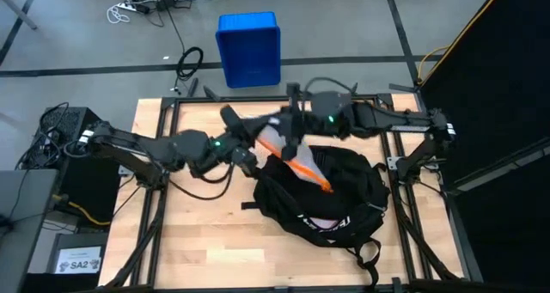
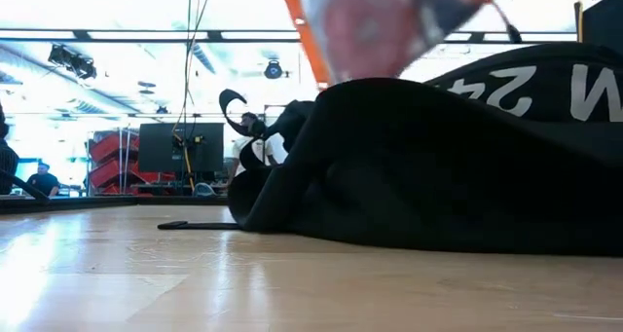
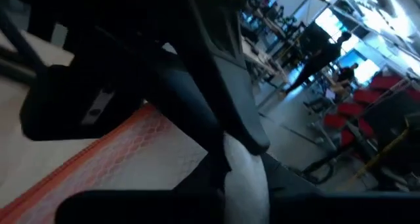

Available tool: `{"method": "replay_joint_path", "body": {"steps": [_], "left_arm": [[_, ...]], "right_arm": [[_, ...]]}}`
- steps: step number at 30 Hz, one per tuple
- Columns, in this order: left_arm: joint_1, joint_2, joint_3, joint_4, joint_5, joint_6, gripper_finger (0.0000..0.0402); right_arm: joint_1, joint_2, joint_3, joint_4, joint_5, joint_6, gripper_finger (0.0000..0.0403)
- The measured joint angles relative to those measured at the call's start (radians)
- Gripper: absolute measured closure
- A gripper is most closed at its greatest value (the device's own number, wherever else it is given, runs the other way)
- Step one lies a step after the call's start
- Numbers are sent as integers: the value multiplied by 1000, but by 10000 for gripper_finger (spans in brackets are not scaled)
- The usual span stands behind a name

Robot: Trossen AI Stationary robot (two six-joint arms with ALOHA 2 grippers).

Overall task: Unpack backpack
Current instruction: Remove the zip bag from the backpack

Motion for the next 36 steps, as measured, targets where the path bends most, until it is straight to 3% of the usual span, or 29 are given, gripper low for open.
{"method": "replay_joint_path", "body": {"steps": [10,15,19,22,28,36], "left_arm": [[-5,-19,149,-287,-295,-52,401],[-31,-43,151,-581,-391,-251,401],[-68,-46,152,-810,-391,-551,401],[-107,-45,152,-1009,-328,-887,401],[-176,-32,148,-1290,-23,-1511,401],[-287,-25,-19,-1282,160,-1831,401]], "right_arm": [[-117,257,307,17,-271,42,401],[-143,382,395,45,-381,86,402],[-156,455,428,70,-508,151,402],[-157,496,428,50,-595,189,402],[-128,584,426,-20,-763,231,402],[-43,701,425,-59,-800,231,403]]}}
